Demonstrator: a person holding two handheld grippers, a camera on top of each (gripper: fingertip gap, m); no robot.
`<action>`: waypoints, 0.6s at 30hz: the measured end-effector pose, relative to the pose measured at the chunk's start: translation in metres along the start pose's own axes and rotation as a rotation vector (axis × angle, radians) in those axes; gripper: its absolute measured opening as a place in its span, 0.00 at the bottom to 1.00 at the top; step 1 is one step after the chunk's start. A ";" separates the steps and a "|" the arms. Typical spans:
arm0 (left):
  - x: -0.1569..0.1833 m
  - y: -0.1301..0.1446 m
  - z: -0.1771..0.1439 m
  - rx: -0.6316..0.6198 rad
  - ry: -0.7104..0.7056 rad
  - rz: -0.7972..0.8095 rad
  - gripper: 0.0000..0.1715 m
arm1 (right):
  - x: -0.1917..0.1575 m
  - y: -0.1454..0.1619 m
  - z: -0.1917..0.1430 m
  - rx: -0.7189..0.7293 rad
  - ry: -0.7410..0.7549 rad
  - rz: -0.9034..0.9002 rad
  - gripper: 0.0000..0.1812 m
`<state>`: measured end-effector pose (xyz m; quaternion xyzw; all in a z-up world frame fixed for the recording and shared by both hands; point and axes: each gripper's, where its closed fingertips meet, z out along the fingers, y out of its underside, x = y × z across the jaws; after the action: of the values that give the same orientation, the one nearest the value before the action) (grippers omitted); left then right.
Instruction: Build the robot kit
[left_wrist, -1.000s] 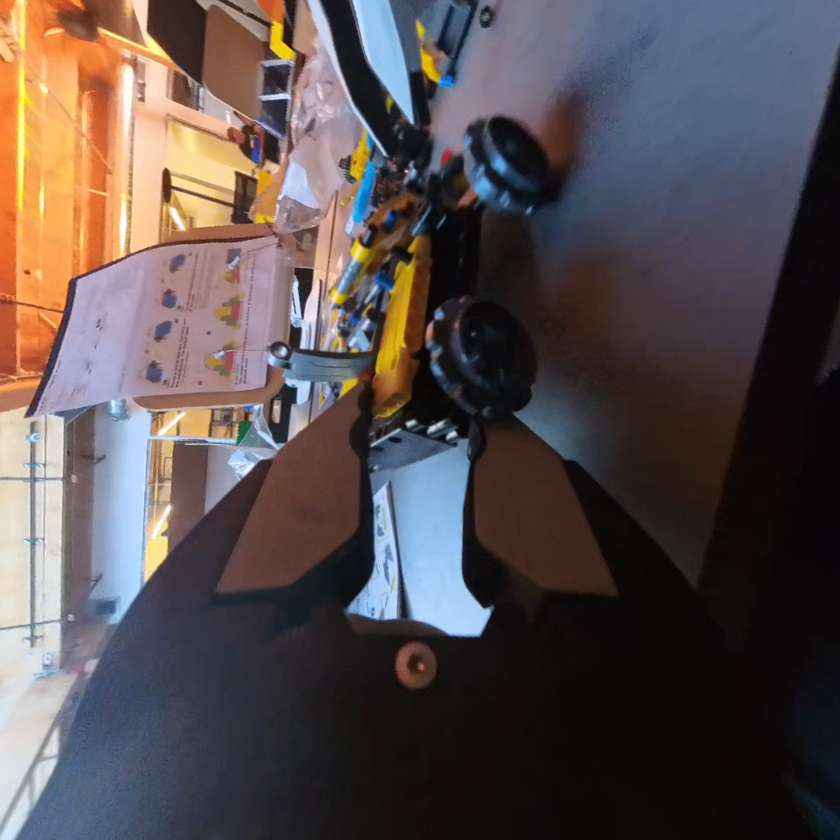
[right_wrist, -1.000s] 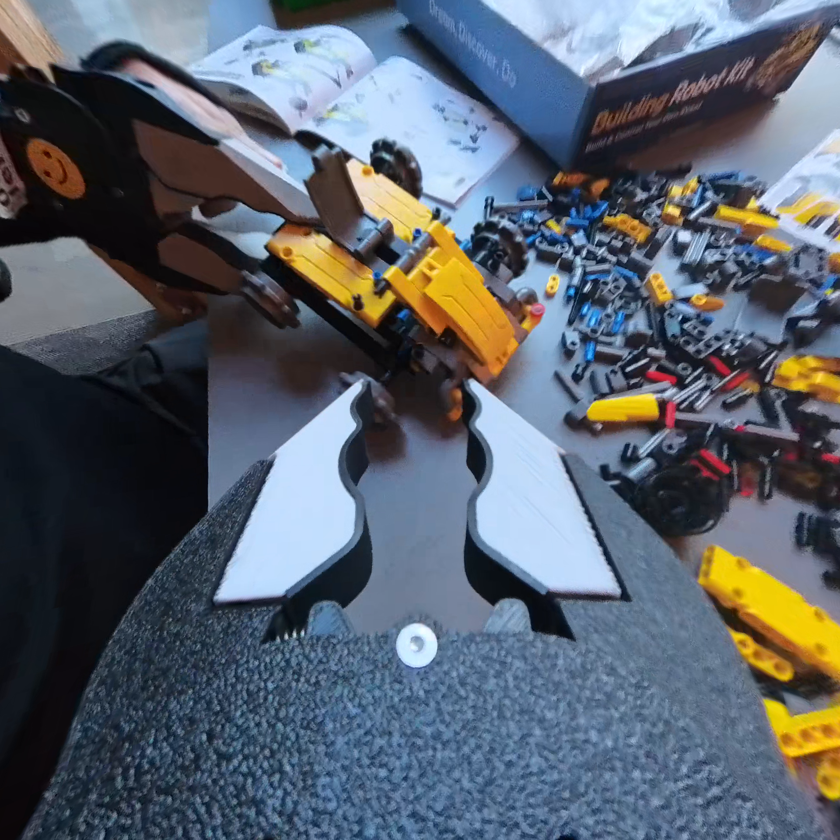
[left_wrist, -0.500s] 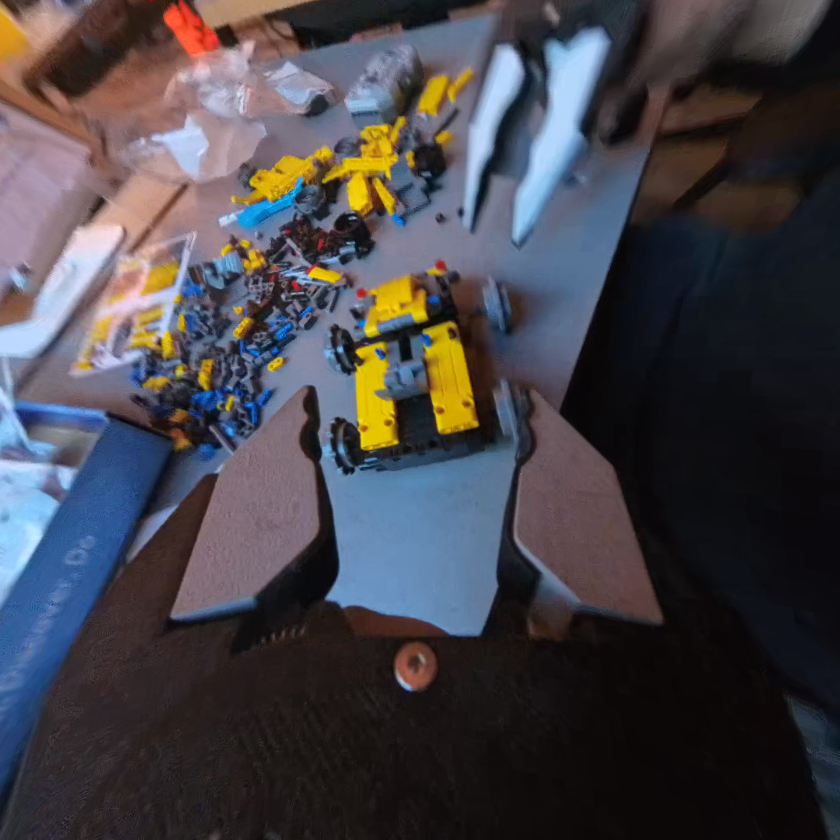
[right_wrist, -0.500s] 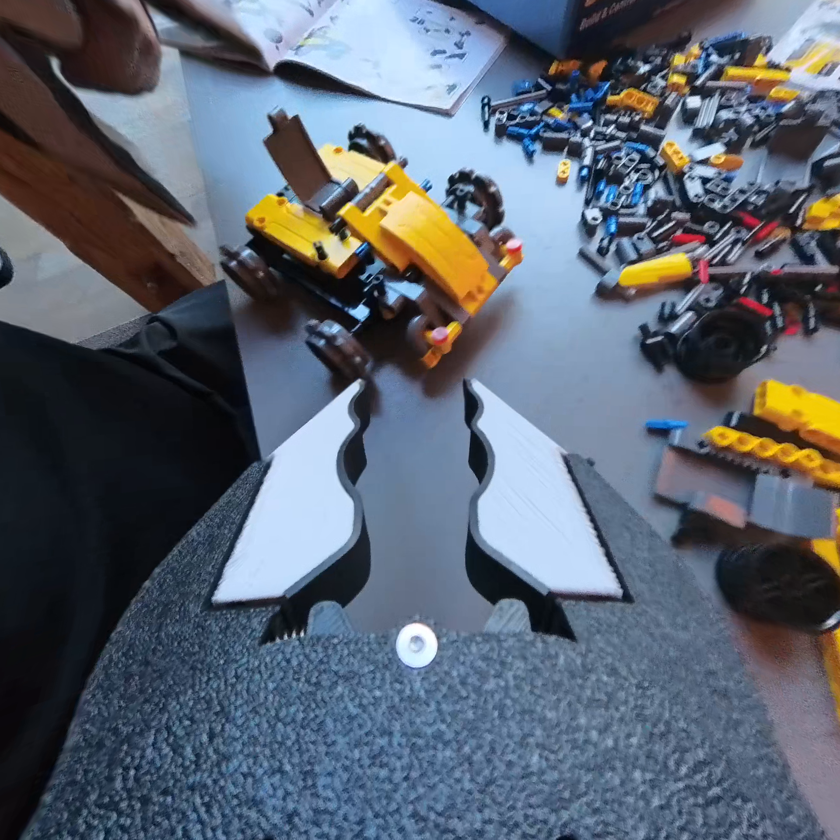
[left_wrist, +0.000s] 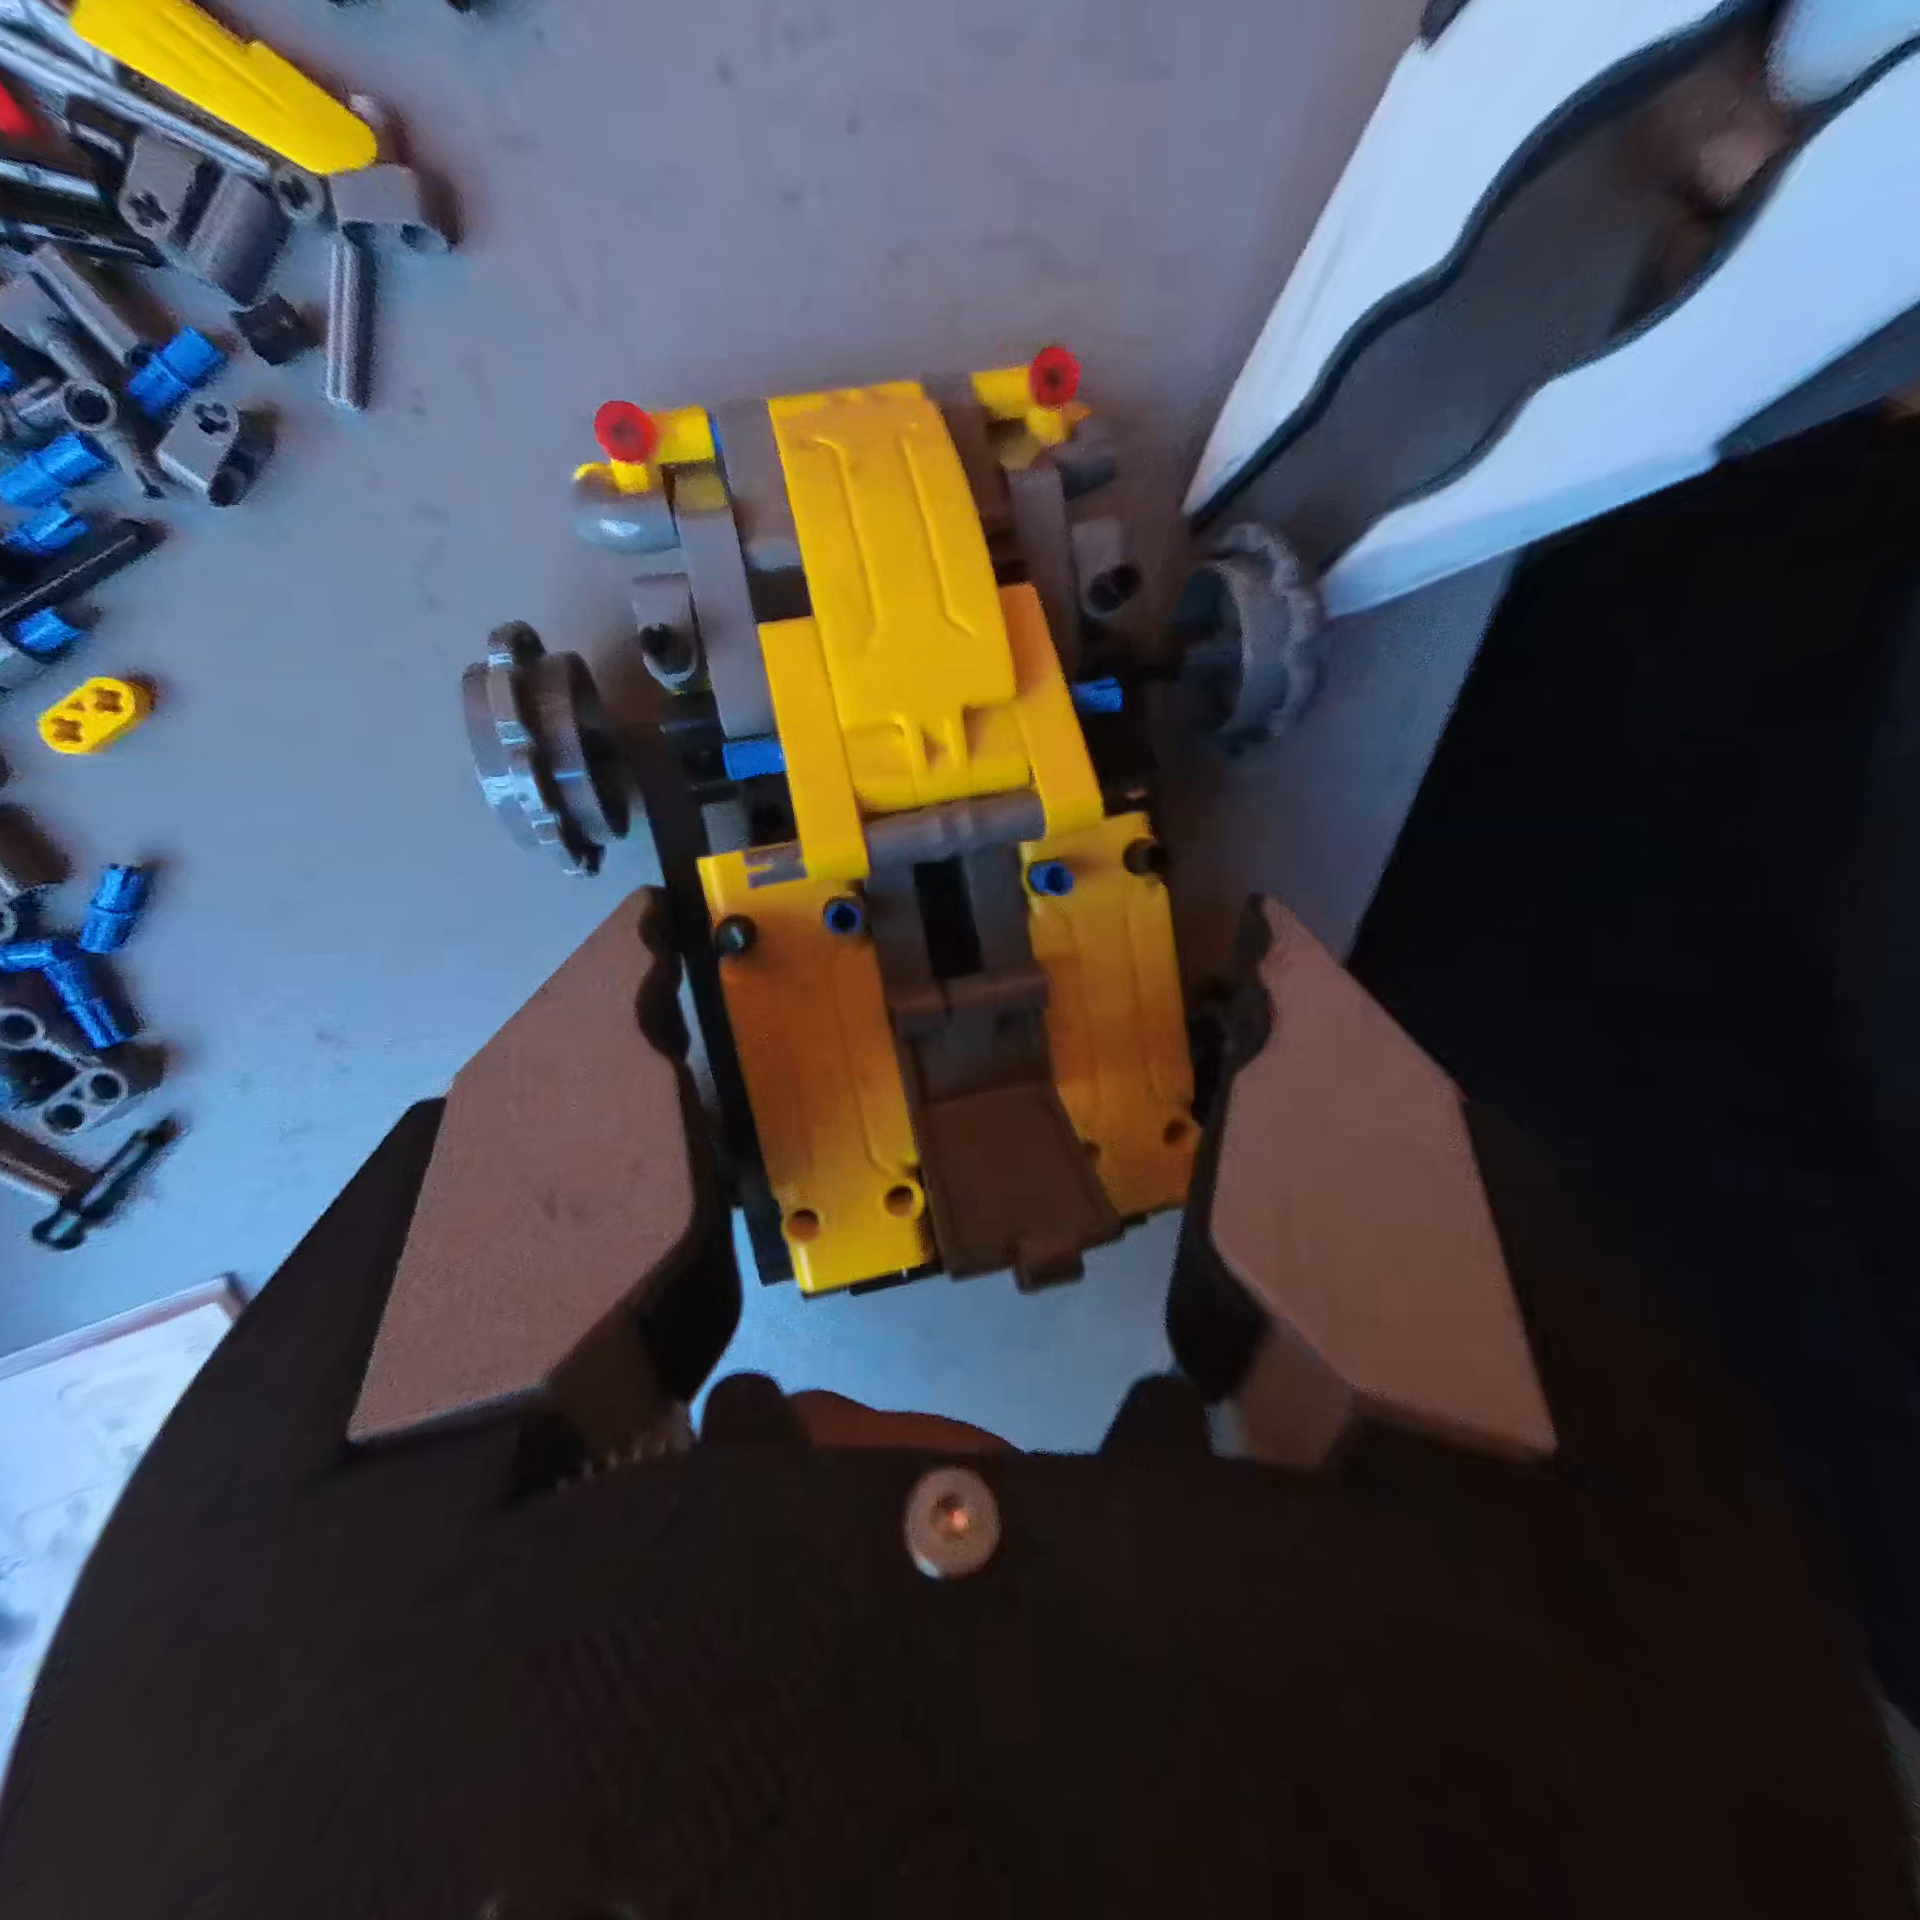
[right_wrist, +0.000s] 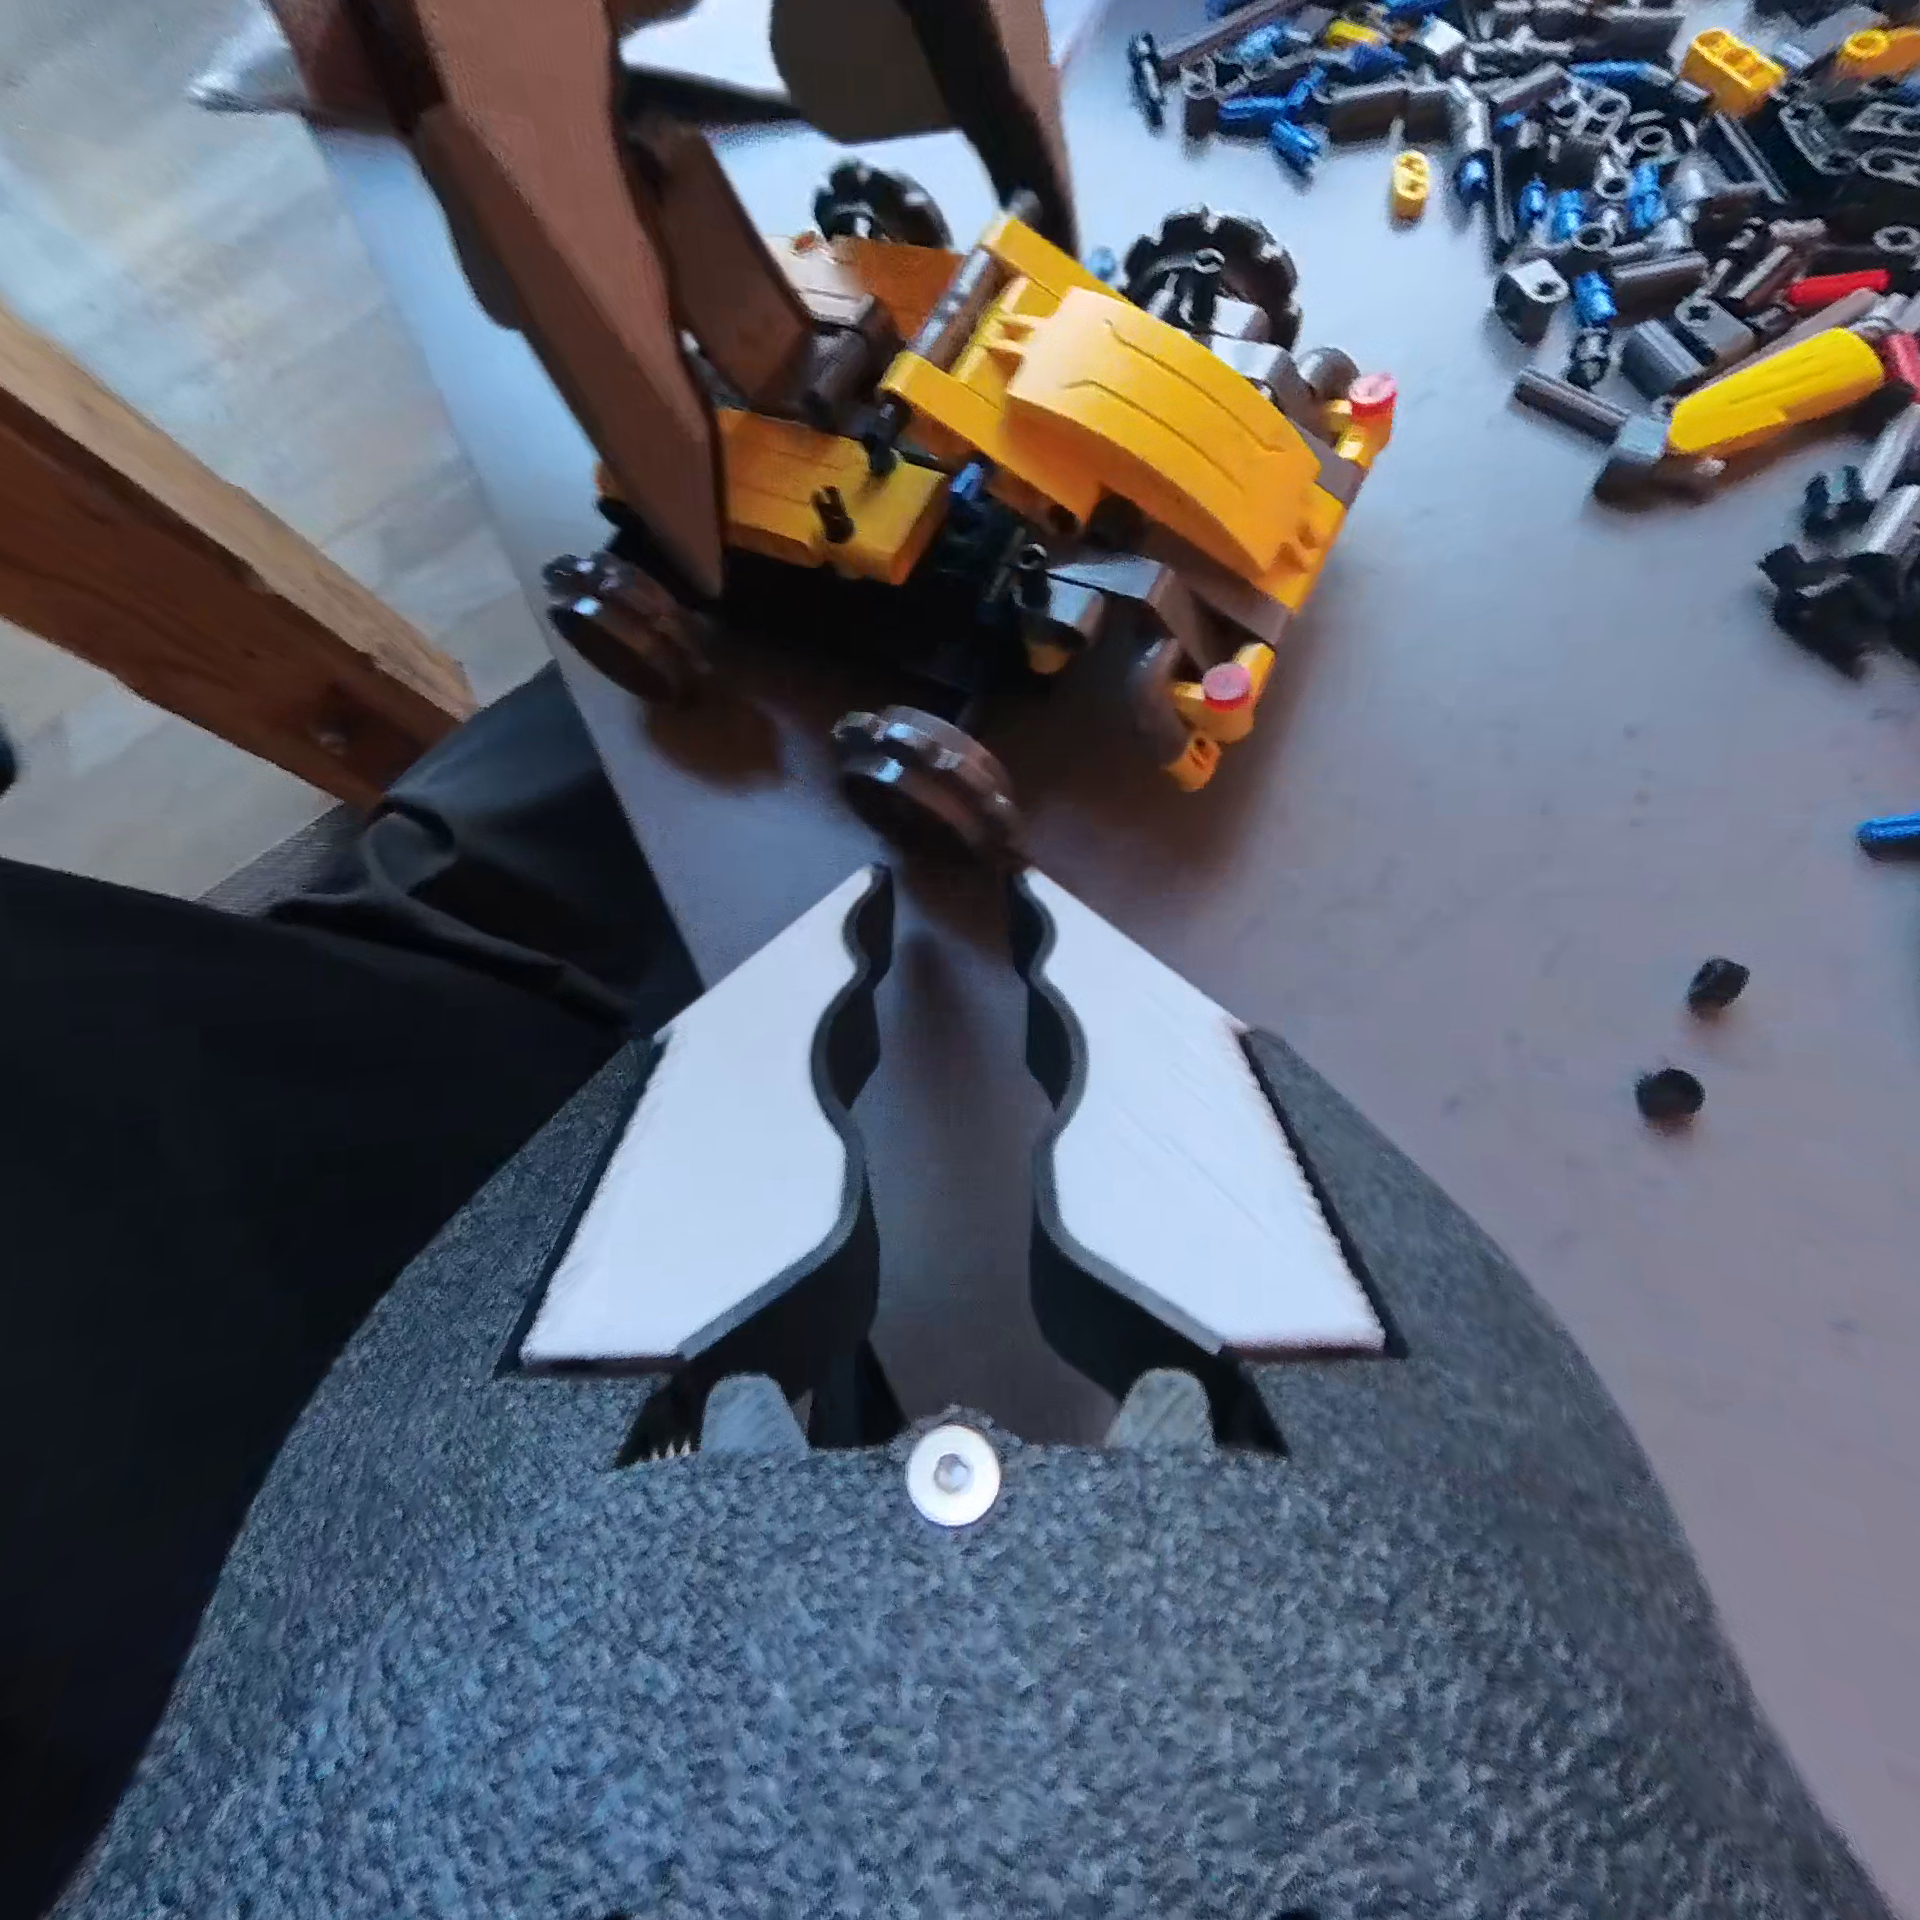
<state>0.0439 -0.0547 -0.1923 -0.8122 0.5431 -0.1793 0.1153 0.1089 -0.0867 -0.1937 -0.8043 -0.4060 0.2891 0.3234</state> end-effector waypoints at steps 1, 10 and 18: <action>-0.004 0.002 0.005 -0.019 -0.065 0.022 0.57 | 0.004 0.001 0.002 -0.002 0.016 0.005 0.12; -0.013 -0.008 0.010 0.089 -0.234 -0.070 0.57 | 0.010 0.011 -0.011 -0.002 0.048 0.023 0.00; -0.014 -0.009 0.010 0.114 -0.241 -0.062 0.57 | 0.012 -0.005 0.005 -0.006 0.117 -0.047 0.00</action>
<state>0.0507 -0.0380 -0.2007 -0.8363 0.4891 -0.1144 0.2199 0.1090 -0.0732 -0.1949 -0.8110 -0.4061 0.2328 0.3510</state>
